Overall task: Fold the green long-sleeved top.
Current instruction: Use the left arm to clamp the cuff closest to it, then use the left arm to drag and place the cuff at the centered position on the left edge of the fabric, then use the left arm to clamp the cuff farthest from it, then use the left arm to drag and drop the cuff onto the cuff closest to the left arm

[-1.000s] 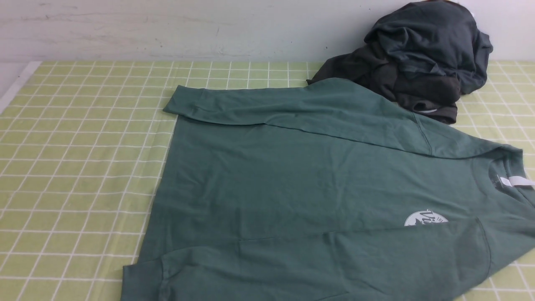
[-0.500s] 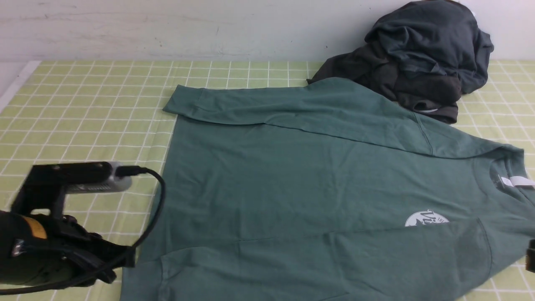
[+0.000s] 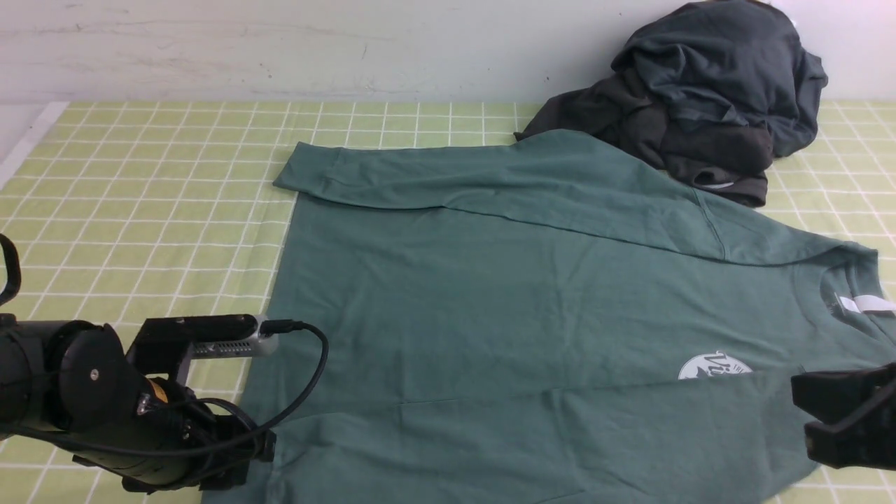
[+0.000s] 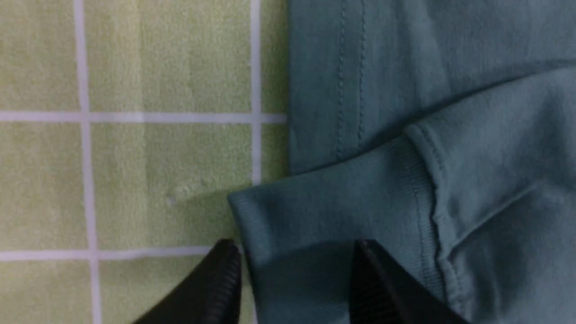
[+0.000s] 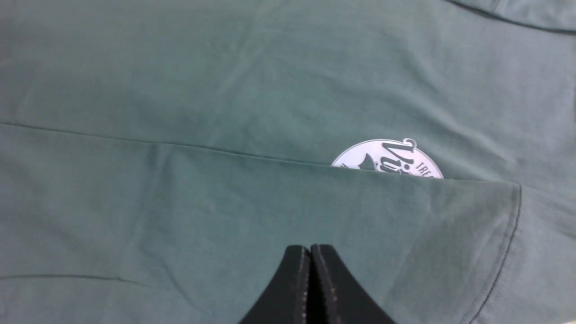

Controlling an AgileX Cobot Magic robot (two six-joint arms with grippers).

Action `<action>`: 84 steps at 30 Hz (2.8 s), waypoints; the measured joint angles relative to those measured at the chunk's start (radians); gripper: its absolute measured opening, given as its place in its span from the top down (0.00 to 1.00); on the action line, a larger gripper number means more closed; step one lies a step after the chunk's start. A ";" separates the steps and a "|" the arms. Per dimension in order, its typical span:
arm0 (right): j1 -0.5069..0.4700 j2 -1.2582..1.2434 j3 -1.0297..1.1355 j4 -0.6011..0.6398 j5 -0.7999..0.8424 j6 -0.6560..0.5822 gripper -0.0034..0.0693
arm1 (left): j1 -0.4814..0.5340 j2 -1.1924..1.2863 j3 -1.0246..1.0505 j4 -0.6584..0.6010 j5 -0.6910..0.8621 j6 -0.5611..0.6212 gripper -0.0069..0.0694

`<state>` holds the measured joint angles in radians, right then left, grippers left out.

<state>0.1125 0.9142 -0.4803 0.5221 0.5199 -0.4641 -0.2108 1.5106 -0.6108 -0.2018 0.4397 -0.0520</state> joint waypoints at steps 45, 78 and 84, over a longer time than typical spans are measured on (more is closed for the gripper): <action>0.004 0.000 0.000 0.042 -0.008 -0.003 0.97 | 0.171 0.948 -1.620 0.075 0.239 -0.014 0.50; 0.004 0.000 0.000 0.106 0.012 -0.035 0.97 | 0.150 0.535 -1.397 0.092 0.795 0.183 0.91; 0.004 0.000 0.000 0.108 0.011 -0.057 0.97 | 0.113 0.448 -1.076 0.101 0.795 0.183 0.90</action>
<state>0.1163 0.9142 -0.4803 0.6298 0.5308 -0.5206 -0.0976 1.9585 -1.6869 -0.1008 1.2343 0.1311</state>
